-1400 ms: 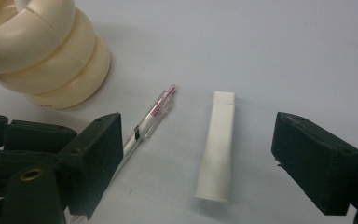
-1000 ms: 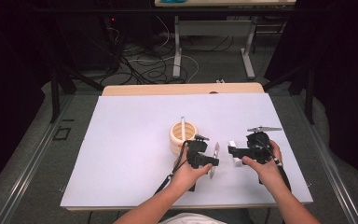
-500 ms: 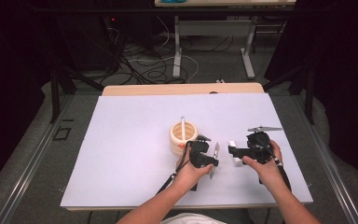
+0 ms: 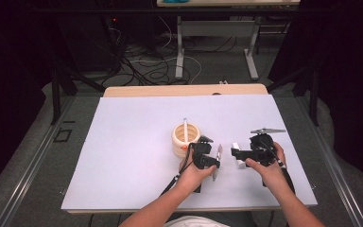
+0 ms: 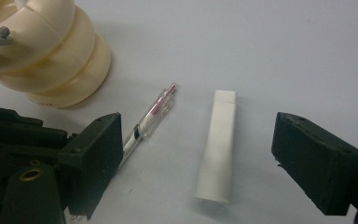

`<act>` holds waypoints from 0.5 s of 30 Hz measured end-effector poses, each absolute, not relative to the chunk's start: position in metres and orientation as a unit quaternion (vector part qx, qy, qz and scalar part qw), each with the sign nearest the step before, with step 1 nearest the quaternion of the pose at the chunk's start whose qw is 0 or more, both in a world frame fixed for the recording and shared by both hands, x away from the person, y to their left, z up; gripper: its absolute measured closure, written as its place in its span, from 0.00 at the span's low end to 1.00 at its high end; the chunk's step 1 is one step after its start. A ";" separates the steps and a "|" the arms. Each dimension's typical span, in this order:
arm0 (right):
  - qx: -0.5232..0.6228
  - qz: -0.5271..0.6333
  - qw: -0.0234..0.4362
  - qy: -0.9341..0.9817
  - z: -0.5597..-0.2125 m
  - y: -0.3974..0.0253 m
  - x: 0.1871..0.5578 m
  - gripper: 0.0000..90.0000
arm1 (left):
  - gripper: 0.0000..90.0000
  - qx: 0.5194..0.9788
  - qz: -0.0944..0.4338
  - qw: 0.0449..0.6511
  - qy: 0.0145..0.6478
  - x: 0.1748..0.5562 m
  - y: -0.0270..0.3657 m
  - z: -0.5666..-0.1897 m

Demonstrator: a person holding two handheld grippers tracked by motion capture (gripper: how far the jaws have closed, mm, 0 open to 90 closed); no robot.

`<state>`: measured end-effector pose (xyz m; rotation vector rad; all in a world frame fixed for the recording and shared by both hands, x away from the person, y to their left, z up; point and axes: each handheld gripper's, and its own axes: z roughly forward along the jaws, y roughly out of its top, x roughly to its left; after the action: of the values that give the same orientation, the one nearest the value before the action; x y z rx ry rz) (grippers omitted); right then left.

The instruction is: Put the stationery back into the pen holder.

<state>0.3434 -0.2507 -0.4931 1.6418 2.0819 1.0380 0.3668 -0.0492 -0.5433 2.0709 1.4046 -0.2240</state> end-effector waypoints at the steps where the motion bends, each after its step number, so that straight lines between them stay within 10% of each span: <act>1: 0.571 0.360 0.147 0.723 -0.493 -0.251 0.343 0.18 | 0.86 0.781 -0.087 0.310 0.535 0.367 -0.049 -0.543; 15: 0.570 0.361 0.146 0.723 -0.493 -0.251 0.343 0.18 | 0.89 0.779 -0.089 0.307 0.540 0.367 -0.048 -0.541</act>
<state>0.3432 -0.2509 -0.4931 1.6414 2.0824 1.0398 0.3666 -0.0477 -0.5409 2.0600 1.4271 -0.2345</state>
